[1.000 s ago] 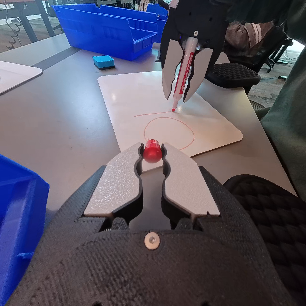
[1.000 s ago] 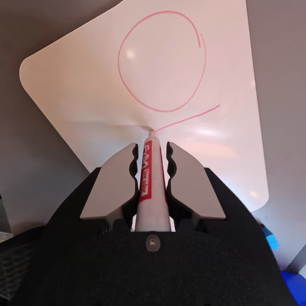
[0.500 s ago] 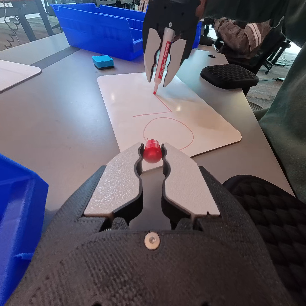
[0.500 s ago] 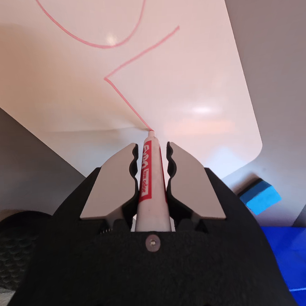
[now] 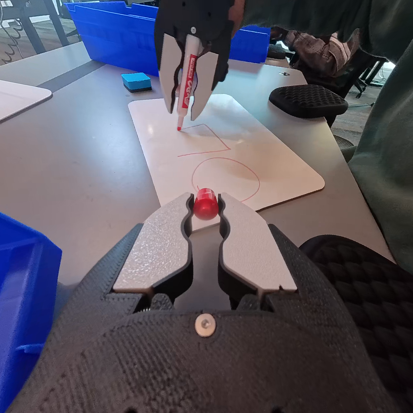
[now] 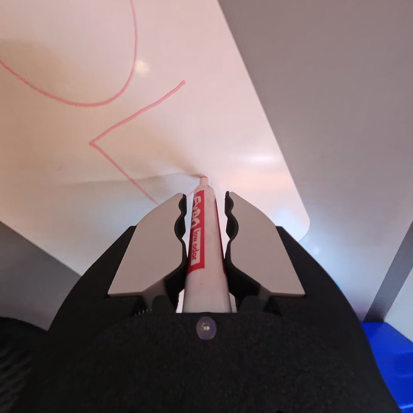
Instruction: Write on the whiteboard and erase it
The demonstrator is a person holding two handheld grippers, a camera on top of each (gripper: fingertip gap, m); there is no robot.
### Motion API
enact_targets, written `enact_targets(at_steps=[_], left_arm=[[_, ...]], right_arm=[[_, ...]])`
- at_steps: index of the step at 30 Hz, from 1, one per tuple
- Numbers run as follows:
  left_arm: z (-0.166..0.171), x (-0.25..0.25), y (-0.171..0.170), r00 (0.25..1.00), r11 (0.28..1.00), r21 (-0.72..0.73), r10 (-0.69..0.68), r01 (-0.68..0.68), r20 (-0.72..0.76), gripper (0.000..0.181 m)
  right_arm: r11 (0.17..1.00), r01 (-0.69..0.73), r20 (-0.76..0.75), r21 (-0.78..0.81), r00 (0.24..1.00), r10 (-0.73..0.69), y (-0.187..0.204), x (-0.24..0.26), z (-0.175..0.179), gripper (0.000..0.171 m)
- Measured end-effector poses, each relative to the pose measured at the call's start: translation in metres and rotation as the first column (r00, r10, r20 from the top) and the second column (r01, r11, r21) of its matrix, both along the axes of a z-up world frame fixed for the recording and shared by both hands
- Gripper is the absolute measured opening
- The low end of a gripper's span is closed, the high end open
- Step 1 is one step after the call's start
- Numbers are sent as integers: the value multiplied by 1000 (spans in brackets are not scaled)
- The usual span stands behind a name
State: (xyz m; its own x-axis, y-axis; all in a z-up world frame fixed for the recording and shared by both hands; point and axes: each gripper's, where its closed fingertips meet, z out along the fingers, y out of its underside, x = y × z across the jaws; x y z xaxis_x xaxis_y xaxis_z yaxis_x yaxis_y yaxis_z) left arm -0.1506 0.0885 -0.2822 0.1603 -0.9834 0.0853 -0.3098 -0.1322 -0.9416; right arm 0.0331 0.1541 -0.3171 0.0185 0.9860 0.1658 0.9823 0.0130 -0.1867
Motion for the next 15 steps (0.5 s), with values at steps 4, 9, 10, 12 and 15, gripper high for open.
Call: enact_targets(at_steps=[4, 9, 10, 12, 15], left_arm=[[1, 0, 0, 1000, 1000, 0, -1, 1, 3, 20], [0, 0, 0, 1000, 1000, -2, -3, 3, 1, 20], [0, 0, -1, 1000, 1000, -3, -5, 5, 0, 20], [0, 0, -1, 1000, 1000, -5, -6, 6, 0, 20], [0, 0, -1, 1000, 1000, -3, -4, 4, 0, 20]], right_arm=[[1000, -13, -3, 4, 1000, 13, 14, -11, 0, 34], [999, -29, -7, -13, 1000, 29, 16, -21, 0, 34], [999, -35, -15, -21, 999, 35, 14, -25, 0, 34], [998, -58, -31, -30, 998, 57, 10, -36, 0, 34], [993, -108, -60, -48, 993, 105, -2, -58, -1, 34]])
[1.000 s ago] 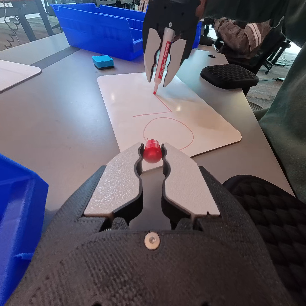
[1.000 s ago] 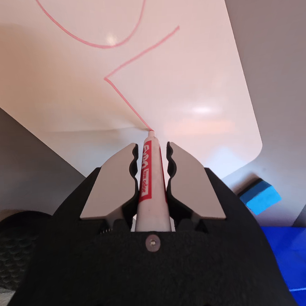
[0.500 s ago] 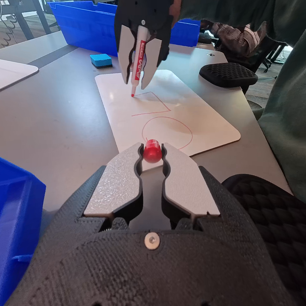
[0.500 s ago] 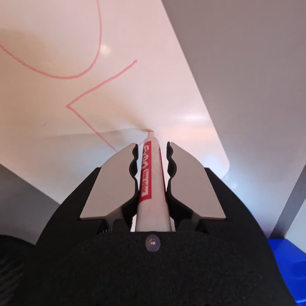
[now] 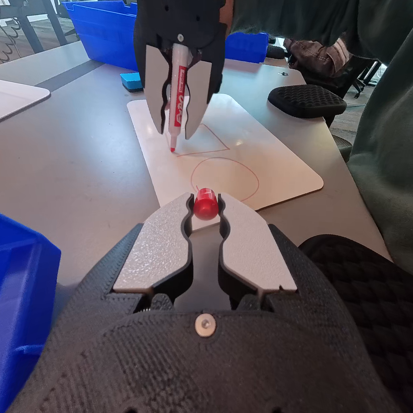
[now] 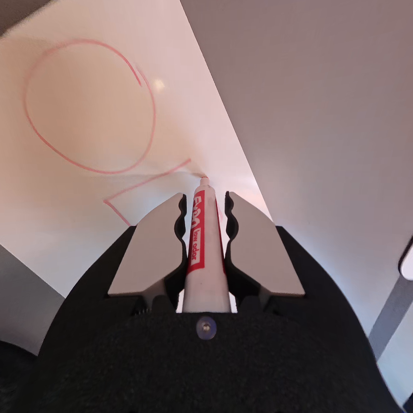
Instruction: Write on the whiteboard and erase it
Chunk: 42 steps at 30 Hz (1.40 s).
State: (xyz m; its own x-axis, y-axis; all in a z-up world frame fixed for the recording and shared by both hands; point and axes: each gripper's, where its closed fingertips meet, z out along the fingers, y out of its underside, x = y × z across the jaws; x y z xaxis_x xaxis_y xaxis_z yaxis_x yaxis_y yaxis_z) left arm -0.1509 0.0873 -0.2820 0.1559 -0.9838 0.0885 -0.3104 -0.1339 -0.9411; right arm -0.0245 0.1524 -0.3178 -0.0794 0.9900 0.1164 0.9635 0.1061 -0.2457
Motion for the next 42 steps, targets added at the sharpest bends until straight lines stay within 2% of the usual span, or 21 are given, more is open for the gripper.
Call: enact_targets(at_steps=[5, 10, 16, 30, 42], left_arm=[[1, -1, 0, 1000, 1000, 2, 3, -3, 2, 20], [0, -1, -1, 1000, 1000, -1, 1, -1, -2, 20], [0, -2, 0, 1000, 1000, -6, 9, -9, 4, 20], [1, -3, -2, 1000, 1000, -11, 6, -6, 6, 20], [1, -3, -2, 1000, 1000, -15, 5, -5, 7, 20]], right_arm=[[999, -45, -25, -16, 999, 45, -14, -14, 2, 34], [995, 92, -21, 27, 996, -91, 15, 30, 15, 34], [983, 179, -11, 33, 984, -179, 28, 67, 9, 34], [985, 172, -3, 20, 985, -172, 32, 67, 4, 34], [994, 105, 24, -39, 994, -104, 2, 69, 2, 34]])
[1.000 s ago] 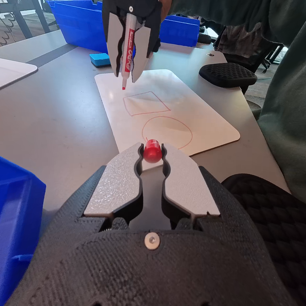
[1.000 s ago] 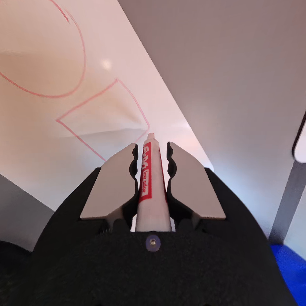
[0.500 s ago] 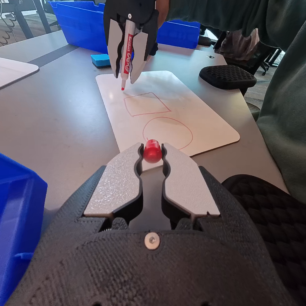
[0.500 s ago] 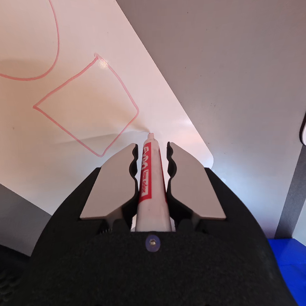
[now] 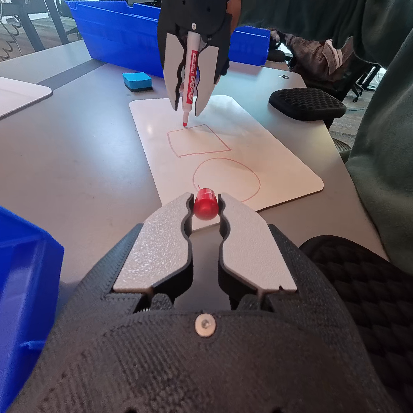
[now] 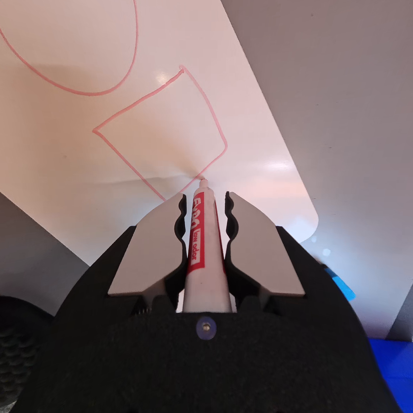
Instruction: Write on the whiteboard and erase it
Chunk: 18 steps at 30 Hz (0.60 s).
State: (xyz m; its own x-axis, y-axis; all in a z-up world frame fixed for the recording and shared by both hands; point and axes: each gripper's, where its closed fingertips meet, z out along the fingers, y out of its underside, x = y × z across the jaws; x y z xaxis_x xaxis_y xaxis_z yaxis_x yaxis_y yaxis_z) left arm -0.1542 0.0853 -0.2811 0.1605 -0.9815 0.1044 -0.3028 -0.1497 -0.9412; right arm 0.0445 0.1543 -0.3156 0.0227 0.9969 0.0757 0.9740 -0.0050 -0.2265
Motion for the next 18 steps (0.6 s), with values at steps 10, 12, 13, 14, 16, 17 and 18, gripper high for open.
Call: enact_targets(at_steps=[10, 12, 13, 14, 16, 17, 18], left_arm=[[0, 0, 0, 1000, 1000, 2, -1, 1, -3, 20], [0, 0, 0, 1000, 1000, 3, -2, 2, -4, 20], [0, 0, 0, 1000, 1000, 2, -2, 2, -4, 20], [0, 0, 0, 1000, 1000, 1, -2, 2, -3, 20], [0, 0, 0, 1000, 1000, -1, -1, 1, -1, 20], [0, 0, 0, 1000, 1000, -1, 0, 0, -1, 20], [0, 0, 1, 1000, 1000, -2, 0, 0, -1, 20]], right_arm=[[998, 47, 29, 30, 998, -48, 12, 20, -1, 34], [996, 79, 33, 38, 996, -80, 19, 30, -1, 34], [995, 93, 28, 37, 995, -94, 21, 33, -1, 34], [994, 103, 22, 34, 994, -104, 22, 35, -1, 34], [994, 108, 7, 34, 994, -108, 22, 33, 0, 34], [994, 107, -9, 31, 994, -107, 21, 30, 1, 34], [994, 107, -29, 29, 994, -107, 21, 26, 3, 34]])
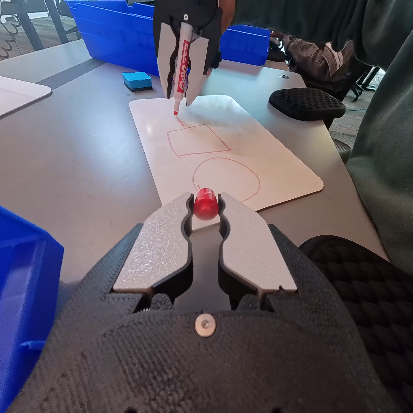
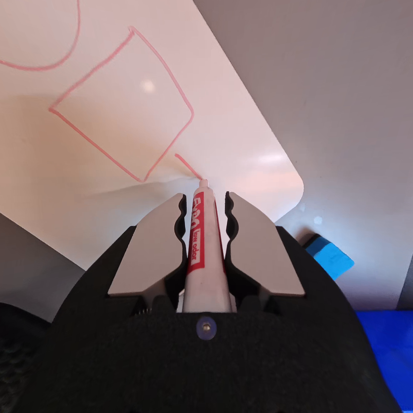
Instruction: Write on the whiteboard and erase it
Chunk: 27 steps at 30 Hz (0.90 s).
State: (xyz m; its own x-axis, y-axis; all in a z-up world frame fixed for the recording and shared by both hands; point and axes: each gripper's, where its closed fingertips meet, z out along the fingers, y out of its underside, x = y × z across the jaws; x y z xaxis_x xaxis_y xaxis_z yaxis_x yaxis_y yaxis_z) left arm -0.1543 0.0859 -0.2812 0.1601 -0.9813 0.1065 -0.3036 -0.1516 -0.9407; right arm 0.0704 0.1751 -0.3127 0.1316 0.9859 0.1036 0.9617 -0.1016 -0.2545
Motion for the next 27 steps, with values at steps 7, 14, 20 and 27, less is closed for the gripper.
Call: enact_targets(at_steps=[7, 14, 20, 27], left_arm=[[0, 0, 0, 1000, 1000, 4, -2, 2, -2, 20], [-1, 0, 0, 1000, 1000, 6, -3, 3, -4, 20], [-1, 0, 0, 1000, 1000, 4, -1, 1, -4, 20], [-1, 0, 0, 1000, 1000, 3, -3, 3, -4, 20]], right_arm=[[1000, -14, -7, 12, 1000, 14, 2, -10, -4, 34], [1000, 12, 36, 13, 999, -13, 2, 9, -4, 34], [999, 25, 43, 22, 999, -25, 1, 17, -4, 34], [998, -48, 40, -29, 998, 49, -30, 4, -4, 34]])
